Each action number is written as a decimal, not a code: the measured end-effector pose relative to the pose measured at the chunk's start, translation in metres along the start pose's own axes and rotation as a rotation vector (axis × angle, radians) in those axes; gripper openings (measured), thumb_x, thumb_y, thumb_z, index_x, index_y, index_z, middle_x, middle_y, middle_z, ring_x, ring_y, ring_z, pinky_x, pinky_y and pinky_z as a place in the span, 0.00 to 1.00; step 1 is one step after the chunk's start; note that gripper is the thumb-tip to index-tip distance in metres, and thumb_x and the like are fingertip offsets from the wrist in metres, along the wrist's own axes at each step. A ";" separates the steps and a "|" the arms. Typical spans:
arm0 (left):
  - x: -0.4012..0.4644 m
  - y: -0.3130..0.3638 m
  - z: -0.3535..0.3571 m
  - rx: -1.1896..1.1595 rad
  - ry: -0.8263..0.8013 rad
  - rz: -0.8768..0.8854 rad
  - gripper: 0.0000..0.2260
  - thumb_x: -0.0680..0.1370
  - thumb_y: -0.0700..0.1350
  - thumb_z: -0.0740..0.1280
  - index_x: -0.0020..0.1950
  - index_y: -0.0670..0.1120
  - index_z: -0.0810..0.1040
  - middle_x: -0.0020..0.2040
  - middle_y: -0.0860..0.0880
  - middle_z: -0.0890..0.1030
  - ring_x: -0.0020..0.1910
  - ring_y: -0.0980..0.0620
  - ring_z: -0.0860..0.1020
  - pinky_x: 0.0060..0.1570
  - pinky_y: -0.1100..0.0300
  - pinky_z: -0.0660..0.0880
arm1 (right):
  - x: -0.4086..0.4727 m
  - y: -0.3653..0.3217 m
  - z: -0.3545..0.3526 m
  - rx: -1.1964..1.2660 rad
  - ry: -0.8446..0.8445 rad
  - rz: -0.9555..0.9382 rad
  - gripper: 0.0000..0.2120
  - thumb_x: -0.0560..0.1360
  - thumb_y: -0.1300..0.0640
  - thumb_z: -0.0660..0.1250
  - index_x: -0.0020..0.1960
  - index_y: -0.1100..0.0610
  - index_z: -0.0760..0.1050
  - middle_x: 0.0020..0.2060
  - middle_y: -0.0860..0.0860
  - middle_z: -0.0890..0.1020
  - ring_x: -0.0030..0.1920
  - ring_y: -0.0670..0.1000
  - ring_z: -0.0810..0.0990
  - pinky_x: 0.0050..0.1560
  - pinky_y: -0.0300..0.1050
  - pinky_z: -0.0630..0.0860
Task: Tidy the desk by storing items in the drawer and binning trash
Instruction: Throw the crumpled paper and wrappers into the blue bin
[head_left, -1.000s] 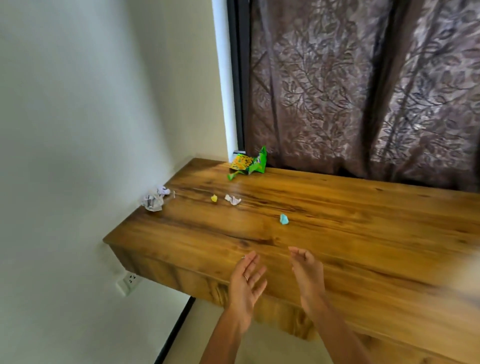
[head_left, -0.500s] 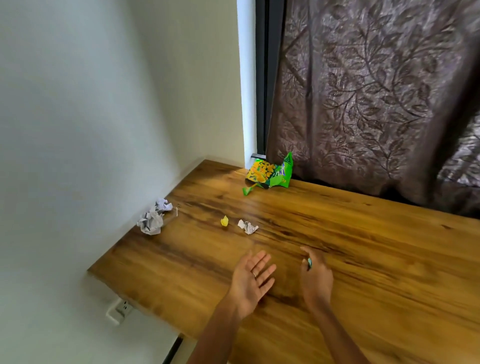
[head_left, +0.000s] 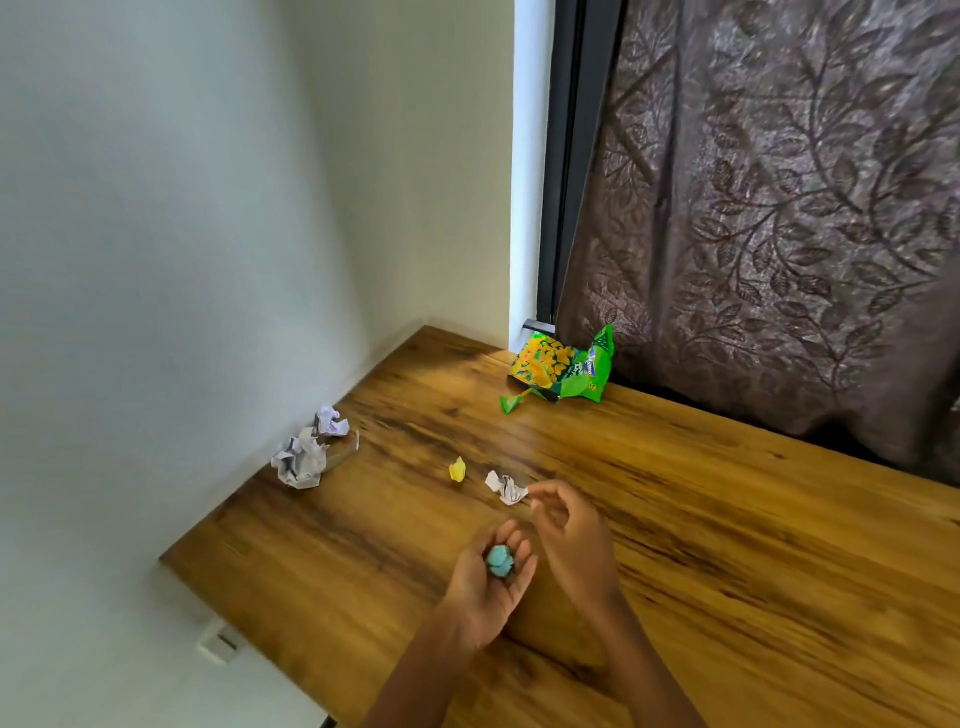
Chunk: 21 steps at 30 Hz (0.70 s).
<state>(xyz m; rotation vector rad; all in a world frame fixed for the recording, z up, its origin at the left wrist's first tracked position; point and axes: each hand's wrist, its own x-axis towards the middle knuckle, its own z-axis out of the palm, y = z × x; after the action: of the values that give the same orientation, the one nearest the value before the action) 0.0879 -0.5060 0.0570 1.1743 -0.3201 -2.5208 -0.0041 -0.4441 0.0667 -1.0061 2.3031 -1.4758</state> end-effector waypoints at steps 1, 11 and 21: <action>0.000 0.005 -0.002 -0.033 0.026 0.009 0.13 0.81 0.45 0.60 0.45 0.38 0.78 0.31 0.44 0.82 0.26 0.50 0.81 0.28 0.55 0.80 | 0.009 0.004 0.003 -0.039 -0.013 0.011 0.09 0.76 0.59 0.64 0.55 0.52 0.76 0.52 0.46 0.81 0.53 0.42 0.78 0.51 0.35 0.74; 0.001 0.058 -0.022 -0.040 0.055 0.061 0.12 0.81 0.43 0.59 0.52 0.38 0.79 0.48 0.42 0.83 0.47 0.46 0.81 0.47 0.52 0.79 | 0.042 0.015 0.060 -0.487 -0.167 -0.089 0.16 0.77 0.63 0.59 0.62 0.50 0.75 0.61 0.48 0.76 0.64 0.49 0.69 0.61 0.40 0.66; 0.014 0.088 -0.021 -0.150 0.047 -0.002 0.13 0.80 0.46 0.59 0.48 0.37 0.78 0.39 0.40 0.82 0.39 0.44 0.81 0.33 0.48 0.80 | 0.053 -0.050 0.061 0.125 -0.389 0.084 0.16 0.71 0.66 0.63 0.48 0.48 0.81 0.46 0.42 0.83 0.48 0.39 0.80 0.50 0.34 0.77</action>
<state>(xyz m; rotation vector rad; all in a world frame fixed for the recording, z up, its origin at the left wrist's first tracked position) 0.1137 -0.5938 0.0643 1.1728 -0.1163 -2.4668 0.0100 -0.5351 0.0904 -1.0399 1.9315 -1.2447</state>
